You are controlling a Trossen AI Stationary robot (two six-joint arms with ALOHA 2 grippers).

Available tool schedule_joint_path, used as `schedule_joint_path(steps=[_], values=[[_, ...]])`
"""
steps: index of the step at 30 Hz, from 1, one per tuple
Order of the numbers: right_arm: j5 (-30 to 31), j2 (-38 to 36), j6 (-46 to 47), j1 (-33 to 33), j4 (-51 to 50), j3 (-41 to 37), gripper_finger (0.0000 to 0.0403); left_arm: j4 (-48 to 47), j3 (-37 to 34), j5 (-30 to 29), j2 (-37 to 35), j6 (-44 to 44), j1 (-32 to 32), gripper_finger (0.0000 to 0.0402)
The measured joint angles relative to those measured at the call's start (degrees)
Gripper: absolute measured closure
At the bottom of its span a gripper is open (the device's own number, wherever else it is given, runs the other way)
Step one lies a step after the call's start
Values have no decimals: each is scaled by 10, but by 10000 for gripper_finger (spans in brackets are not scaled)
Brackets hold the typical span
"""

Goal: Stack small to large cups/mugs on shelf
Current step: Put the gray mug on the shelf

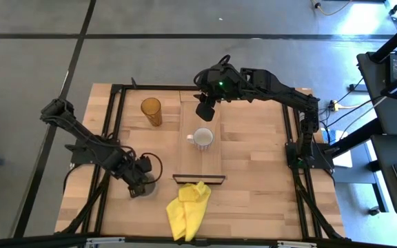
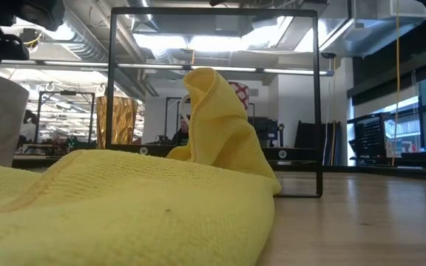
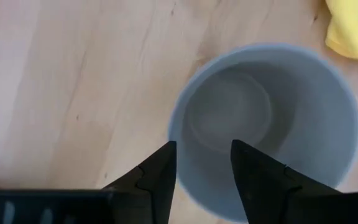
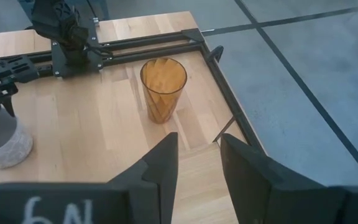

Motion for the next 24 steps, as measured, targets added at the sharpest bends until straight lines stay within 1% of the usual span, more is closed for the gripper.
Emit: schedule_joint_path(steps=[4, 7, 15, 18, 21, 24], values=[[0, 0, 0, 0, 0, 0, 280, 7, -2, 3, 4, 6, 0, 259], [0, 0, 0, 0, 0, 0, 280, 7, -2, 3, 3, 11, 0, 270], [0, 0, 0, 0, -2, 0, 280, 26, -1, 8, -2, 15, 0, 317], [0, 0, 0, -1, -3, 0, 280, 30, 20, 10, -19, 21, 0, 328], [0, 0, 0, -1, -3, 0, 280, 25, 49, -12, -44, 40, 0, 330], [0, 0, 0, -1, -3, 0, 280, -3, 59, -29, -62, 55, 0, 330]])
